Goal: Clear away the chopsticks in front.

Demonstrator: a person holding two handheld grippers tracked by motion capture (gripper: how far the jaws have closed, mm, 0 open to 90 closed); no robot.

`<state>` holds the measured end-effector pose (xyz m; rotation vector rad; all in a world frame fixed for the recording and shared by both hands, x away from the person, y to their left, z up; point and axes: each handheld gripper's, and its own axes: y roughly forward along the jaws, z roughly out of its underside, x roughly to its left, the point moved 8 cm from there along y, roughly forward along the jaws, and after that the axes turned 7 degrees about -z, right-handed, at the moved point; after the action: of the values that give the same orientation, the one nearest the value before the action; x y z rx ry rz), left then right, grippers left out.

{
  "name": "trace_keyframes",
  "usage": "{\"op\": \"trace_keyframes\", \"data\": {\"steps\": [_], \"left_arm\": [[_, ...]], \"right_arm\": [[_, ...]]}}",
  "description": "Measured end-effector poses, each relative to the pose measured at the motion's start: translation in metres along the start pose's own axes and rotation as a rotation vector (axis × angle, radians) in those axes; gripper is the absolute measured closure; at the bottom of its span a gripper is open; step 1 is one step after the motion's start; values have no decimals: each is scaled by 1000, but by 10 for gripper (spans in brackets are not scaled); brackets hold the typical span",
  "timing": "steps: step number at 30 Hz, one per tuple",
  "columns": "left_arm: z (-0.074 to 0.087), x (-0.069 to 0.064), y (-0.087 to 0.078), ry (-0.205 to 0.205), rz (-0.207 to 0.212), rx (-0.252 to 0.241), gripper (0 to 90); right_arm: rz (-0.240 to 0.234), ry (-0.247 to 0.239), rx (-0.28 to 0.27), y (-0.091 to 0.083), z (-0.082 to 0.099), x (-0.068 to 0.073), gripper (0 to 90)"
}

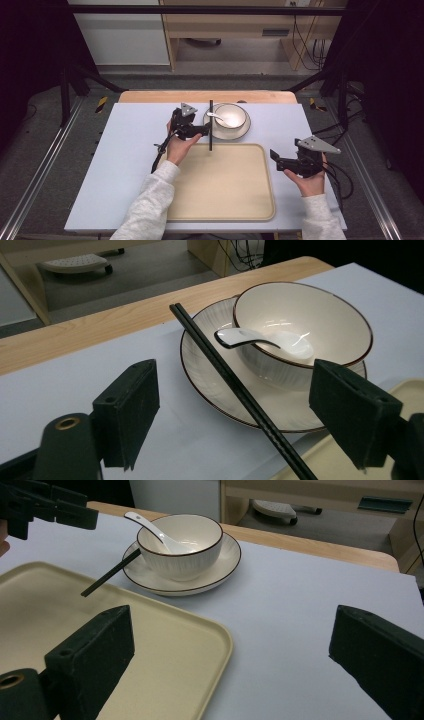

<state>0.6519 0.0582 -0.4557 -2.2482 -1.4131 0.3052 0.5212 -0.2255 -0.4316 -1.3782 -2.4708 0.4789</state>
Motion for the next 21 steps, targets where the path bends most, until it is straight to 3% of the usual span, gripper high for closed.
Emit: {"op": "trace_keyframes", "data": {"steps": [8, 11, 16, 21], "left_arm": [[-1, -4, 14, -7, 3, 6, 229], [4, -2, 21, -17, -3, 13, 287], [14, 0, 31, 2, -14, 57, 351], [17, -2, 36, 7, -15, 63, 439]], "right_arm": [[-4, 6, -3, 1, -1, 0, 47], [-6, 6, 0, 2, 0, 1, 47], [-8, 6, 4, 3, 1, 1, 48], [-11, 6, 5, 4, 1, 2, 49]]}}
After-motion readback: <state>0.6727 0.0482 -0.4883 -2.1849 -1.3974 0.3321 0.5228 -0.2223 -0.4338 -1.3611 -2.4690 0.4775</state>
